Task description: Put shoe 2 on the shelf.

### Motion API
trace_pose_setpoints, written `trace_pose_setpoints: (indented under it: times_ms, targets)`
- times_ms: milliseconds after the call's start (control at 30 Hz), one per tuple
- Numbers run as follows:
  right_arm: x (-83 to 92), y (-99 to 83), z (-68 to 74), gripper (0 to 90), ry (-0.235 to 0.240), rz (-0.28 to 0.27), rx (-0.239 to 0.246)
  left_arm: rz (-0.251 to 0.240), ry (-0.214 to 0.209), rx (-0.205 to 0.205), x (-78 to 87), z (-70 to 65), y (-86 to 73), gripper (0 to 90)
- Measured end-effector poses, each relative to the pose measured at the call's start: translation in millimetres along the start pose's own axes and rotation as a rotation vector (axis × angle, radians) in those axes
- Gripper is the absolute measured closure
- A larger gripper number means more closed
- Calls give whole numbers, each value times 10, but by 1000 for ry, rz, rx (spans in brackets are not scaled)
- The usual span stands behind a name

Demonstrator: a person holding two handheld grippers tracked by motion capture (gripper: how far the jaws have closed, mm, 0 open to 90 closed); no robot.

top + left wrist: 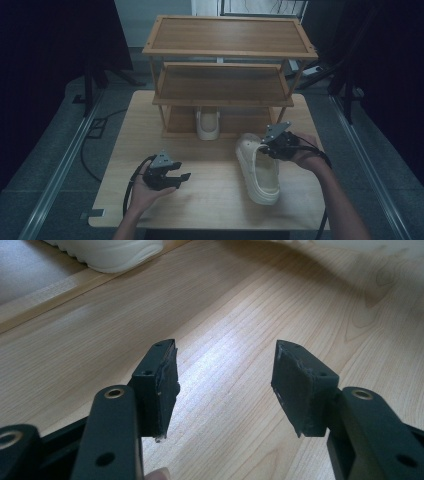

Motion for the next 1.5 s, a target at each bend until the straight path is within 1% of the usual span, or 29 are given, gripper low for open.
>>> trace_pose_setpoints:
  times_ms: [33, 67, 133, 167, 267, 300, 433, 667, 767, 800, 867, 933, 967, 1033, 1133, 1267, 1500]
  targets:
    - [-7, 38, -10, 780, -19, 3, 11, 0, -1, -1, 1, -3, 0, 443]
    - [-16, 58, -18, 779, -25, 0, 13, -1, -3, -1, 3, -7, 1, 443]
    - [-47, 111, -49, 780, -50, -10, 12, -11, -18, -3, 15, -20, 9, 442]
    - [-74, 143, -68, 780, -58, -15, 8, -12, -19, -5, 19, -22, 12, 442]
    - [-151, 209, -108, 780, -67, -25, 4, -19, -20, -4, 31, -14, 14, 442]
    - [-184, 234, -120, 779, -78, -28, 2, -19, -20, -3, 35, -9, 13, 442]
    - [-320, 323, -160, 779, -107, -24, 8, -20, -17, 3, 45, 8, 5, 442]
    - [-544, 436, -216, 780, -131, -10, -1, -26, -17, 6, 71, 25, 5, 442]
    - [-627, 454, -246, 780, -156, 2, -3, -26, -16, 7, 77, 26, 3, 442]
    - [-650, 458, -257, 780, -157, 6, -4, -26, -16, 6, 77, 26, 3, 442]
    - [-695, 464, -279, 780, -186, 11, 4, -27, -17, 8, 75, 29, 1, 442]
    - [-730, 466, -305, 780, -196, 10, -1, -27, -18, 8, 75, 32, -2, 442]
    - [-742, 466, -320, 780, -208, 12, -2, -27, -18, 8, 75, 34, -3, 442]
    - [-770, 463, -347, 780, -215, 11, -13, -28, -17, 10, 77, 37, -4, 441]
    - [-818, 456, -389, 780, -232, 14, -13, -28, -16, 10, 84, 45, -5, 441]
    - [-906, 448, -427, 780, -253, 22, -7, -32, -14, 12, 99, 58, -5, 441]
    - [-1065, 440, -462, 780, -272, 27, 5, -38, -11, 23, 112, 83, -12, 441]
Point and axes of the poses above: each handheld gripper's, and its own axes: x roughly backward along the jaws, y roughly out of its top, z roughly to its left, the point moved 3 cm from there along -x, roughly forward along the jaws, and after that the axes turned 12 degrees about -z, right-handed, at the moved point
